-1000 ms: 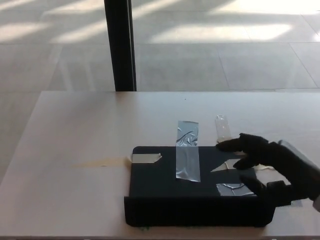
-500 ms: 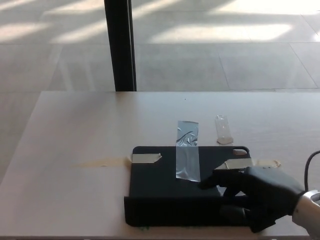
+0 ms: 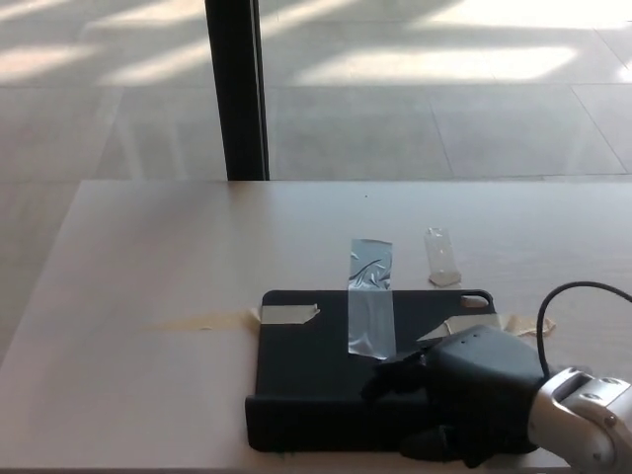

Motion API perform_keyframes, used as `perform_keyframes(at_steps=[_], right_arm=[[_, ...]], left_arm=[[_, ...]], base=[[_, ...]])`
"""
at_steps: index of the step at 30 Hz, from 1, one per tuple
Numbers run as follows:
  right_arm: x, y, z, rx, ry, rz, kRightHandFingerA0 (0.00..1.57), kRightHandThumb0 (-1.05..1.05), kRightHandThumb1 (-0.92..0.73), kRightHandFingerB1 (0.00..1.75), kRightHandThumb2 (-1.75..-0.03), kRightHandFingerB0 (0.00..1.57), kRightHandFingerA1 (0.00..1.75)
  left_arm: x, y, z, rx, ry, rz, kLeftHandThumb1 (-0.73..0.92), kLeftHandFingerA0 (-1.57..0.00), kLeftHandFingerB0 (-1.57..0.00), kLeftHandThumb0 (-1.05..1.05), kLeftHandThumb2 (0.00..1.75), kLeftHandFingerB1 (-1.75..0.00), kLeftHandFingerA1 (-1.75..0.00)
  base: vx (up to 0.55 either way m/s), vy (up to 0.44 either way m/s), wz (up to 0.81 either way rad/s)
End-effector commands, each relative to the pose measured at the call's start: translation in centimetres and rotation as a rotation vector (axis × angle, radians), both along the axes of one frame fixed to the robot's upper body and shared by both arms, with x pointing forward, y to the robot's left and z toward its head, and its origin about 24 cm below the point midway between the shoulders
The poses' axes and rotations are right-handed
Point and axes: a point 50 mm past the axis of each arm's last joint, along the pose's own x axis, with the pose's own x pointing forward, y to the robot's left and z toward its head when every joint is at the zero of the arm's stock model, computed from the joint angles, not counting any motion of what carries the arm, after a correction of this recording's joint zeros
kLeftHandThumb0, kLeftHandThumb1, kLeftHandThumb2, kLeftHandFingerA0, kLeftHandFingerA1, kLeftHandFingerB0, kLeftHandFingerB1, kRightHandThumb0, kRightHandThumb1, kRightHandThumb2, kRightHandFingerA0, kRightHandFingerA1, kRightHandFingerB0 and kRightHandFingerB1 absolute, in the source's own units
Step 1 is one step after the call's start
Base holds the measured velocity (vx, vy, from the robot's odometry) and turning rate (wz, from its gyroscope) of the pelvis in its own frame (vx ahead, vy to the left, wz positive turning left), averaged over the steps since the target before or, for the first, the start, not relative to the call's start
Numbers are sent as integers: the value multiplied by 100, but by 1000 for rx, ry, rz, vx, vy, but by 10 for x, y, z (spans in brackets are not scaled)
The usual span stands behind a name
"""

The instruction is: The robot uses its right hand to open a folded tablet cover kept in the middle of the desk

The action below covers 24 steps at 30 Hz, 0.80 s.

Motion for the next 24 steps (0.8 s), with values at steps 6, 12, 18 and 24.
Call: perform_keyframes(at_steps=[6, 12, 18, 24], right_arm=[[-49, 38, -43, -535, -176, 213, 86, -102, -92, 51, -81, 55, 149], [-57, 30, -45, -459, -126, 194, 80, -100, -92, 47, -72, 50, 131], [-65, 19, -42, -314, 10, 42, 67, -100, -92, 46, -76, 41, 79], [-84, -2, -35, -31, 171, -206, 57, -96, -78, 51, -117, 34, 69]], left_arm=[[2, 18, 21, 40, -10, 21, 88, -76, -55, -76, 65, -66, -76], [5, 17, 21, 43, -8, 15, 89, -78, -54, -77, 65, -66, -77], [10, 19, 26, 43, -32, 24, 87, -75, -54, -78, 66, -68, -79], [8, 20, 27, 59, -32, 20, 88, -78, -56, -80, 66, -69, -78]], base=[[0, 0, 0], [0, 0, 0], [0, 0, 0], [0, 0, 0]])
